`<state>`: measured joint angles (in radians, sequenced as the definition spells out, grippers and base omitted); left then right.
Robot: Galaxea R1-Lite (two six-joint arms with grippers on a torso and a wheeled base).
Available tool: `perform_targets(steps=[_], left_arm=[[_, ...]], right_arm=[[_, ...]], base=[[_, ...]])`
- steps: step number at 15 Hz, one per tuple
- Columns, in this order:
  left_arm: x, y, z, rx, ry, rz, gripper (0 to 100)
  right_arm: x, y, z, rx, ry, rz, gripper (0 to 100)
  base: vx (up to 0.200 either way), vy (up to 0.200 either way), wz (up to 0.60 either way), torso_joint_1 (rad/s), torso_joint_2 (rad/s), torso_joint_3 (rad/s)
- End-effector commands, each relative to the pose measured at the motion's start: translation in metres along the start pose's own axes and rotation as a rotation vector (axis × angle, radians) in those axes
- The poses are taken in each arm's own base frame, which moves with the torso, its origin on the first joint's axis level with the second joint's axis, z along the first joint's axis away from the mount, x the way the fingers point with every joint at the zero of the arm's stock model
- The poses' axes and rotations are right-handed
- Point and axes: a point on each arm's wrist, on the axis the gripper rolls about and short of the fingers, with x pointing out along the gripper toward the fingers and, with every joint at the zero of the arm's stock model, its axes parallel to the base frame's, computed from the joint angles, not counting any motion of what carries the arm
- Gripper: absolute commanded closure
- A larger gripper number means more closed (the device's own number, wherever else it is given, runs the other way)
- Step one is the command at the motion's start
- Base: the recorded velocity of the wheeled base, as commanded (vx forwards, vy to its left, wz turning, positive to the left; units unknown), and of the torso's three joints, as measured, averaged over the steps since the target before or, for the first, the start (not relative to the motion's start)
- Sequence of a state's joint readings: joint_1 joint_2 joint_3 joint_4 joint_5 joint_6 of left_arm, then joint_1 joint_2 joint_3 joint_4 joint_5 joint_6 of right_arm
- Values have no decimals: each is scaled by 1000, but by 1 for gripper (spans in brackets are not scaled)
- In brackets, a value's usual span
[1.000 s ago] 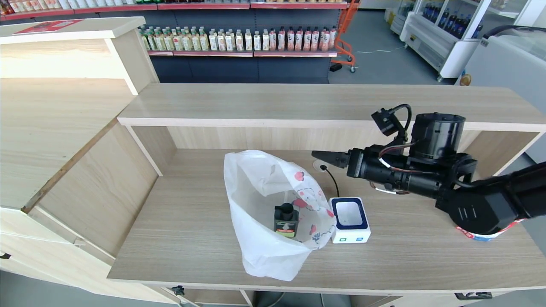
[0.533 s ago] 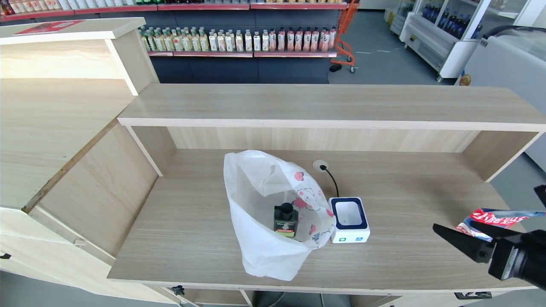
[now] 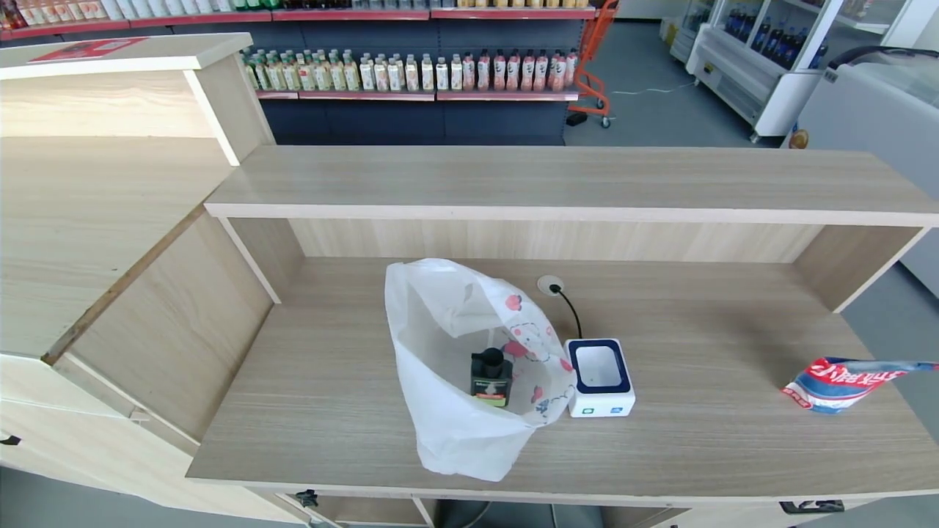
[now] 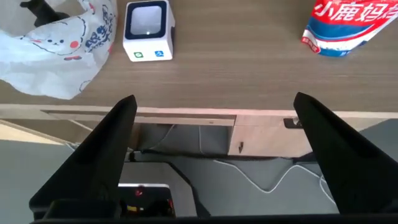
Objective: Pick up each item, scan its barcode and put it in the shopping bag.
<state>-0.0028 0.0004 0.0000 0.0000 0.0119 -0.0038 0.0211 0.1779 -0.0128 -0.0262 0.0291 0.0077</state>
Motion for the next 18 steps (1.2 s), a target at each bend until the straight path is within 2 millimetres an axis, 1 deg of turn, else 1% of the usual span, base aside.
perform_targets(steps=[1, 5, 18], left_arm=[[0, 0, 0, -1, 0, 0, 0], [0, 0, 0, -2, 0, 0, 0], [0, 0, 0, 8, 0, 2, 0]], right_arm=[[-12, 1, -11, -9, -144, -22, 0], [-12, 0, -11, -9, -144, -23, 0], [-12, 0, -11, -4, -144, -23, 0]], base=[[0, 0, 0, 0, 0, 0], [0, 0, 0, 0, 0, 0], [0, -200, 0, 5, 1, 2]])
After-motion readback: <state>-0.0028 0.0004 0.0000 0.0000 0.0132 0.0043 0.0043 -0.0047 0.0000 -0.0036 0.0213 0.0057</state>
